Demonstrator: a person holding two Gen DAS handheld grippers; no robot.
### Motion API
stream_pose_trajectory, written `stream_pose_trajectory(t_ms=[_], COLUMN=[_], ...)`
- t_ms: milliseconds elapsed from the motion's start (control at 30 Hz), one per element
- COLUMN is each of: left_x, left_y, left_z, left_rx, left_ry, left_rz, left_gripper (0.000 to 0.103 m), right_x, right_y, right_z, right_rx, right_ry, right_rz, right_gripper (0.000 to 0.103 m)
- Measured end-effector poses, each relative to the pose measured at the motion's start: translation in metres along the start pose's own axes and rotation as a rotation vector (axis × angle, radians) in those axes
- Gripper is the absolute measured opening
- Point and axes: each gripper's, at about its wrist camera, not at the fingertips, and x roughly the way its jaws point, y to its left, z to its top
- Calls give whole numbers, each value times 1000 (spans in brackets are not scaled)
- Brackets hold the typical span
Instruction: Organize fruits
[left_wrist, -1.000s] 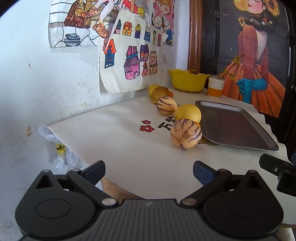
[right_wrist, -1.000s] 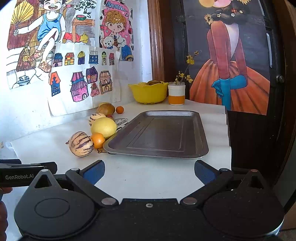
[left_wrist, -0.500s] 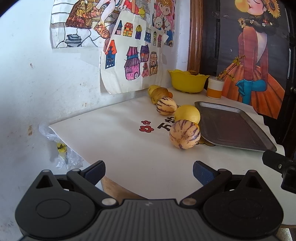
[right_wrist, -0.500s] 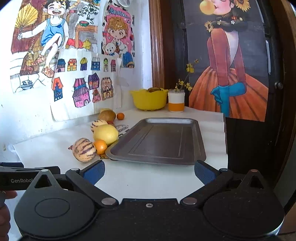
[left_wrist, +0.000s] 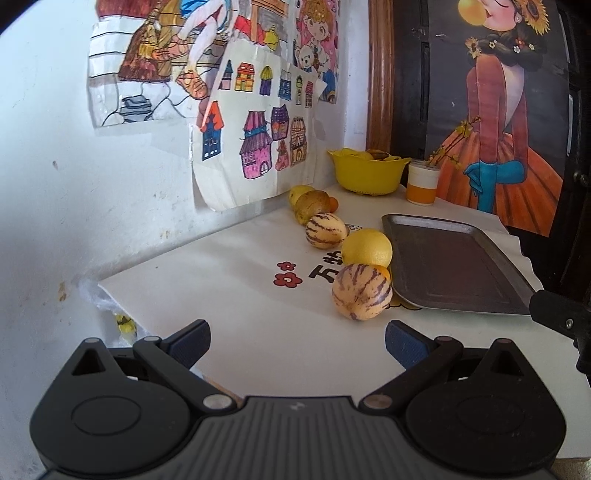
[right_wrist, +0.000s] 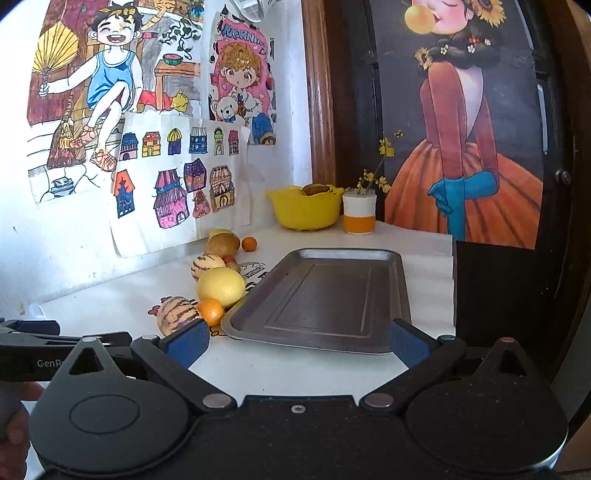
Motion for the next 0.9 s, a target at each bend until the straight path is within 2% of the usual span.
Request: stream_pose_trajectory(t_ms=[100,200,300,400,533,700,900], left_x=[1,3,10,23,48,78,104], left_y=[0,1,-3,-10,-17,-23,-21], left_z=[8,18,29,34,39,42,40], left_rx=[15,40,109,157,156,160,158], left_ry=[8,11,21,52,108,166,221], left_rz=[-4,-34,-69,-95,-110,-132,-147], left_gripper=[103,103,103,103,103,103,102], right_x=[6,8,19,40,79,128,164], right_y=[-5,-9,-12,-11,6,24,25], right_z=[12,28,53,83,113,125,118], right_rx=[-9,-47,-108,-140,-154,-130,-24], right_ry=[99,133,165,215,328,438,475], right_rz=[51,63,91,185,282,378,433], right_gripper=[103,103,103,103,103,103,102])
